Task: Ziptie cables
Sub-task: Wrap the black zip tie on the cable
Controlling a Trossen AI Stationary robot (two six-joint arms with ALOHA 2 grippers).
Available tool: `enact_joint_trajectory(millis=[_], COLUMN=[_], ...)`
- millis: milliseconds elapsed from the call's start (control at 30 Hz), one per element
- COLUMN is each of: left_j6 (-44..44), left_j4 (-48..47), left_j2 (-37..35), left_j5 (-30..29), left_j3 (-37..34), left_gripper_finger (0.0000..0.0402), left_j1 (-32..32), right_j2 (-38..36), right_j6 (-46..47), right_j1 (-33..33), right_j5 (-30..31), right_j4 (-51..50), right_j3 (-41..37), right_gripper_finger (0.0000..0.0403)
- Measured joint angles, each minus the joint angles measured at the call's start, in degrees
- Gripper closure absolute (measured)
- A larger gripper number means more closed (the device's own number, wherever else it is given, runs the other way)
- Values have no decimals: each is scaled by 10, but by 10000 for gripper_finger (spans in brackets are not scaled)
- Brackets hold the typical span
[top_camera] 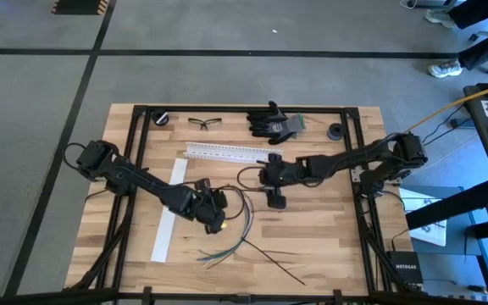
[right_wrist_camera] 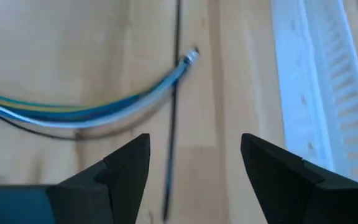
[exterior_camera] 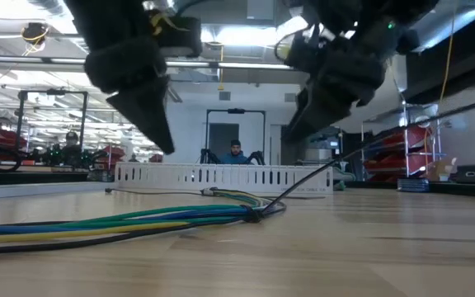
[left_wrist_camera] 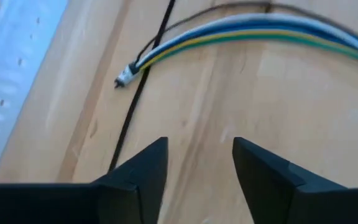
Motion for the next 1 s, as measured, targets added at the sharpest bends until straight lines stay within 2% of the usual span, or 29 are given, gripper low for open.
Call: enact_joint_trajectory(millis=[167,333,567,800,1000], left_j6=[0,17,23,20,26], left_j4=[15,141,270,311,329], left_j2=[-32,-86,-125,-122,-122], left_j5=[5,5,0,-1,0], left_j3=[-57,-139,-240,-265,-264], left_gripper_finger=[196,178,182,203,216], left_j1=[25,36,48,51,54], right_j2=[0,0,0,5,5], right_j6=[7,21,-22,-60,-59], right_j1=[-22,-24,-24,-24,-24], right_j5=[-38,-44,-44,-59,-59], right_j4=[-54,-57,-28,-43,-18], right_j3=[-3,-4,-4,-6,-65], right_gripper_finger=[157,136,126,126,126])
